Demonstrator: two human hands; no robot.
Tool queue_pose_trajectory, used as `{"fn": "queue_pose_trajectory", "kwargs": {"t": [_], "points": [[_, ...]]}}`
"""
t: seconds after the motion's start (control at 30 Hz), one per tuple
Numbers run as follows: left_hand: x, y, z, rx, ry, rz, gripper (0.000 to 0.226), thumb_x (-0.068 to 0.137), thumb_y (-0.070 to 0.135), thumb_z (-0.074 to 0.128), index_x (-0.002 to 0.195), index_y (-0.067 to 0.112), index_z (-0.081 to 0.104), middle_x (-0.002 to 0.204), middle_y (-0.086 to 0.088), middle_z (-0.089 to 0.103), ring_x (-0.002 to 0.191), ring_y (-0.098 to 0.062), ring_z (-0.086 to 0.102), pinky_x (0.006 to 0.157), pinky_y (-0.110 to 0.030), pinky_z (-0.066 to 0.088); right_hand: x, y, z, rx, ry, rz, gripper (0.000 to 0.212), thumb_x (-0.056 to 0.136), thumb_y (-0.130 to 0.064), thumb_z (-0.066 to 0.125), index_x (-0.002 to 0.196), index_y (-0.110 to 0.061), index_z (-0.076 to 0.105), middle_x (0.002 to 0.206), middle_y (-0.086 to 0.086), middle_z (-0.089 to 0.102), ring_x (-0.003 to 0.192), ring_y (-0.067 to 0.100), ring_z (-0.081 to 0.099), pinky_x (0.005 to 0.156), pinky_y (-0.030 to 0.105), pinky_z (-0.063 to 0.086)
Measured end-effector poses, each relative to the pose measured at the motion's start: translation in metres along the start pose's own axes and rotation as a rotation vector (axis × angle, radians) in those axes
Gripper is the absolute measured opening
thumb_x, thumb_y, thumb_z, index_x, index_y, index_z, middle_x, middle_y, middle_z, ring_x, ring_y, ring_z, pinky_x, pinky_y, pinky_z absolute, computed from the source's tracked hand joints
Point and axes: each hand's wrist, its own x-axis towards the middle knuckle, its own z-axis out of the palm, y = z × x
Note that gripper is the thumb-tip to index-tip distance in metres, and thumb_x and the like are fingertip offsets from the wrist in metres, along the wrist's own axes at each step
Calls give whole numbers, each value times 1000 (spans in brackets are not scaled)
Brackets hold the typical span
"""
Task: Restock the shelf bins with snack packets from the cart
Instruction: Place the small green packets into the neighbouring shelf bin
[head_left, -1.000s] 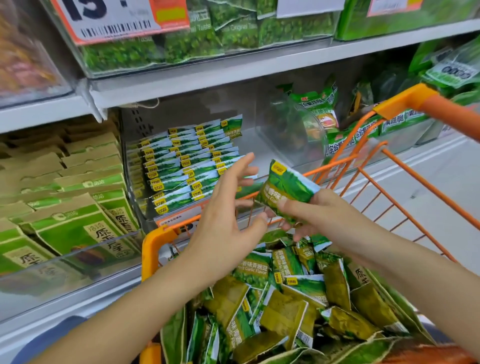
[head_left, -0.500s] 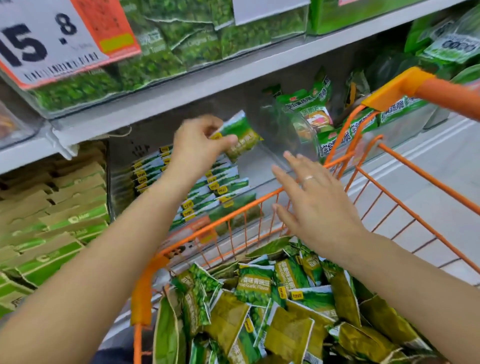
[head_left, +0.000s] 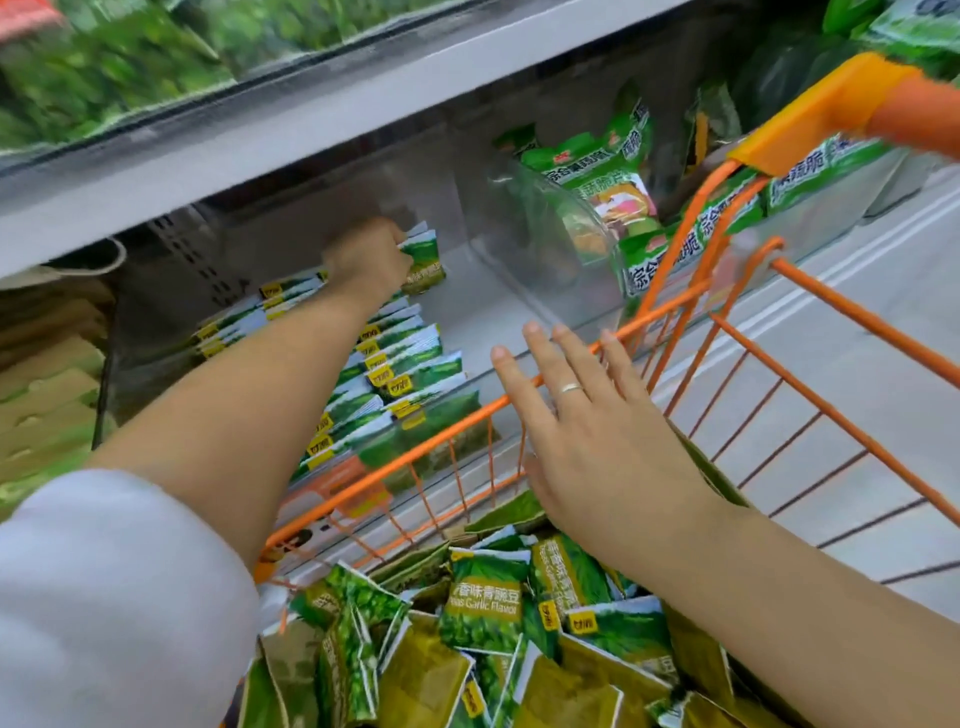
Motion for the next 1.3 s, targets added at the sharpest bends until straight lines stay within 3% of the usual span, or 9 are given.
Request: {"fn": "queue_pose_trajectory", "kwargs": {"t": [0.17,0.37,0.47,0.53,0.67,0.77,0.9,1.07,1.3], "points": [[-7,1,-5,56,92,14,33,90,28,62,121,15,62,121,-13,61,114,-34,56,90,-38,47,0,1,-1,0,5,-23,85,61,-23,83,136,-2,50,133,28,52,124,43,51,99,62,38],[-70,26,-63,-433,243,69,27,87,25,49,110,27,64,102,8,67,99,-19,61,86,-28,46,-1,1,-17,-103,23,-209,66,75,-20,68,136,-3,51,145,24,42,132,37,44,104,53,37],[-153,27,-85,-591,237,359,21,84,26,53,98,27,68,73,17,59,70,-9,56,74,-25,45,-6,-8,-29,-8,56,-335,36,72,-18,73,107,-13,67,116,11,65,99,27,64,65,30,47],[-210,17,-86,-574,121,432,16,85,32,53,91,29,68,68,17,59,65,-9,55,65,-25,42,-9,-14,-43,42,-22,-358,19,67,-24,78,84,-23,68,79,-2,66,62,18,63,43,21,18],[-270,-10,-61,-389,-334,501,16,85,41,49,83,33,61,68,18,61,64,1,56,61,-26,44,-17,-20,-51,51,-636,-358,17,87,-27,58,103,-27,66,93,-4,69,90,20,65,60,29,48],[-281,-17,-46,-64,-500,673,16,95,37,47,99,30,61,91,11,68,84,-11,62,72,-31,48,-29,-24,-45,138,-1138,-335,33,84,-31,70,115,-20,62,95,-8,65,96,14,59,75,28,45],[-277,-20,-42,-151,-509,629,18,97,37,48,104,30,63,94,10,69,86,-11,62,73,-31,50,-38,-29,-30,275,-1214,-196,52,79,-42,74,121,-18,54,80,-4,69,79,13,62,69,27,45],[-273,-22,-43,-188,-445,610,25,94,23,47,113,31,61,101,13,68,95,-13,63,78,-36,52,-29,-27,-32,574,-1219,52,34,82,-12,73,111,-18,56,90,8,72,77,19,68,65,24,51],[-279,-16,-54,-535,-613,628,87,79,7,61,150,35,20,150,8,34,134,-5,34,108,-24,32,1,-6,-68,1308,-838,718,11,87,2,61,94,-6,61,80,12,65,61,17,69,60,24,59]]}}
